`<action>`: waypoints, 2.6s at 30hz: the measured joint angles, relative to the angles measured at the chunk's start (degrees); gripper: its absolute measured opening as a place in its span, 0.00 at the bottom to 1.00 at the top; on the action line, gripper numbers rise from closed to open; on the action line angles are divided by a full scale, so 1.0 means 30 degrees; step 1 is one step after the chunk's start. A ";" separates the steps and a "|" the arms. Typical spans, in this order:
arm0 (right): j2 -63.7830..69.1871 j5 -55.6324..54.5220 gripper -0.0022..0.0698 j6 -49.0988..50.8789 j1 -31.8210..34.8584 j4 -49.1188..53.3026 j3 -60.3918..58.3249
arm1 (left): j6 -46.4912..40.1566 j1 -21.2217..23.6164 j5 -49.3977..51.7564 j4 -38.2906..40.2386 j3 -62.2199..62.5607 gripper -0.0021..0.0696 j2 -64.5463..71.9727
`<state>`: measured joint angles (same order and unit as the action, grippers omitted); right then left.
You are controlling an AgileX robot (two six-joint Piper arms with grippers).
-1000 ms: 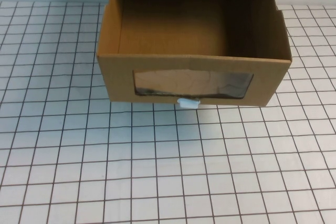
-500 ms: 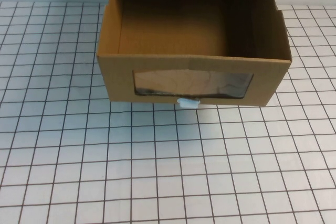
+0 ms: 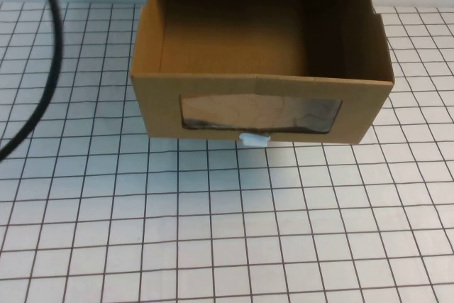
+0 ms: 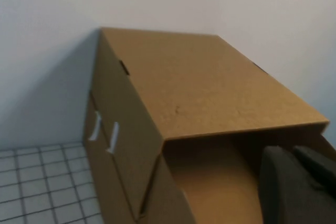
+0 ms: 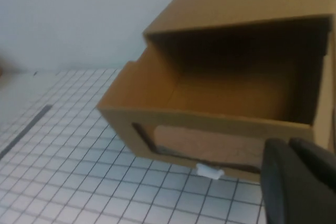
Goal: Close the shoe box
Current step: Press the shoe box with left arm, then close the shoe box with your right arm
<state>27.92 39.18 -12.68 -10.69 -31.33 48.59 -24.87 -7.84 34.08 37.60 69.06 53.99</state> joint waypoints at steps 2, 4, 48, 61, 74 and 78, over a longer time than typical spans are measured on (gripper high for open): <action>0.0755 0.0315 0.01 -0.2418 -0.0356 -0.1498 0.0000 | -0.1717 0.0000 0.1319 0.1575 0.1638 0.02 0.2009; 0.1432 0.0704 0.01 -0.4453 -0.0652 -0.2702 0.0000 | -0.2931 0.0000 0.2632 0.2704 0.3324 0.02 0.3856; 2.3144 0.3124 0.01 -1.0486 -0.2869 -0.1957 1.3945 | 0.0109 -0.2910 0.8700 0.2002 2.0064 0.02 2.1856; 2.6598 0.3305 0.01 -1.0697 -0.1870 -0.2372 1.8543 | 0.0025 -0.2910 0.8850 0.2075 2.0107 0.02 2.1856; 2.6742 0.3520 0.01 -1.0757 -0.1761 -0.2688 1.8750 | 0.0025 -0.2910 0.8892 0.2075 2.0107 0.02 2.1856; 2.6607 0.3885 0.01 -1.3108 -0.1672 -0.4409 1.8750 | -0.0169 -0.2910 0.8983 0.1864 2.0146 0.02 2.1608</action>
<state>107.74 50.83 -52.00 -15.70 -44.56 104.84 -25.38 -16.58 61.03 43.19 129.49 118.81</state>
